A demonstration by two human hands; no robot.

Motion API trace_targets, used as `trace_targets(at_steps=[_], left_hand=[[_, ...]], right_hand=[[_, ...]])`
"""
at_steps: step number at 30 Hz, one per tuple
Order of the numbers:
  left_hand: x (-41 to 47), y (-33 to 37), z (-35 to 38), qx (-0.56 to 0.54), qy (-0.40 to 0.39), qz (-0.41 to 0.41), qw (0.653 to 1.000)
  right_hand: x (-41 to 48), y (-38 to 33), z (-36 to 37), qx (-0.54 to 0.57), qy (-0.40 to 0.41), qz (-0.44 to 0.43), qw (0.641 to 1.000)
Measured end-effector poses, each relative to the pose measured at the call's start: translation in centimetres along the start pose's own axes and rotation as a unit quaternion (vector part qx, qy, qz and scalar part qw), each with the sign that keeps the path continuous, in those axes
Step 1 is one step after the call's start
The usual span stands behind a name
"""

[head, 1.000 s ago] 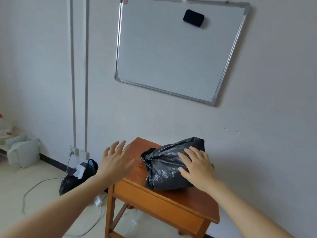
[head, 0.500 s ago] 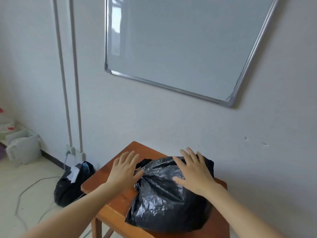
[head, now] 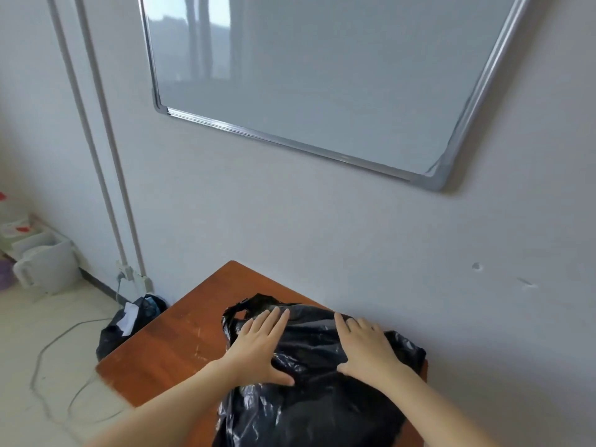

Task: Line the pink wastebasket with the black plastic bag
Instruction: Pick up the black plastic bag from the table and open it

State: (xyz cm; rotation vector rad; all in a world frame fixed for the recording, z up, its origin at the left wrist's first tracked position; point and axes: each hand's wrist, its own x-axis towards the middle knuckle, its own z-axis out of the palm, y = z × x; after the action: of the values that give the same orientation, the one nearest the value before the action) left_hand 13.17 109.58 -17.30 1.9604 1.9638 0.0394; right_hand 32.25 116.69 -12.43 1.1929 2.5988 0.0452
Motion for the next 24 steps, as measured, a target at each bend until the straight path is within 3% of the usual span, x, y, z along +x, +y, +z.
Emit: trace_targets(at_steps=[9, 15, 20, 24], left_hand=[[4.3, 2.2, 0.2, -0.021, -0.036, 0.016, 0.999], [1.0, -3.0, -1.5, -0.04, 0.083, -0.012, 0.996], [-7.5, -10.0, -3.3, -0.067, 0.207, -0.136, 0.966], [-18.6, -14.9, -2.2, -0.091, 0.258, -0.27, 0.923]], right_hand=[[-1.5, 2.8, 1.7, 0.046, 0.095, 0.014, 0.994], [1.7, 0.1, 0.4, 0.097, 0.157, -0.05, 0.982], [6.8, -8.2, -1.0, 0.122, 0.198, -0.164, 0.959], [8.5, -18.6, -3.1, 0.136, 0.253, -0.303, 0.908]])
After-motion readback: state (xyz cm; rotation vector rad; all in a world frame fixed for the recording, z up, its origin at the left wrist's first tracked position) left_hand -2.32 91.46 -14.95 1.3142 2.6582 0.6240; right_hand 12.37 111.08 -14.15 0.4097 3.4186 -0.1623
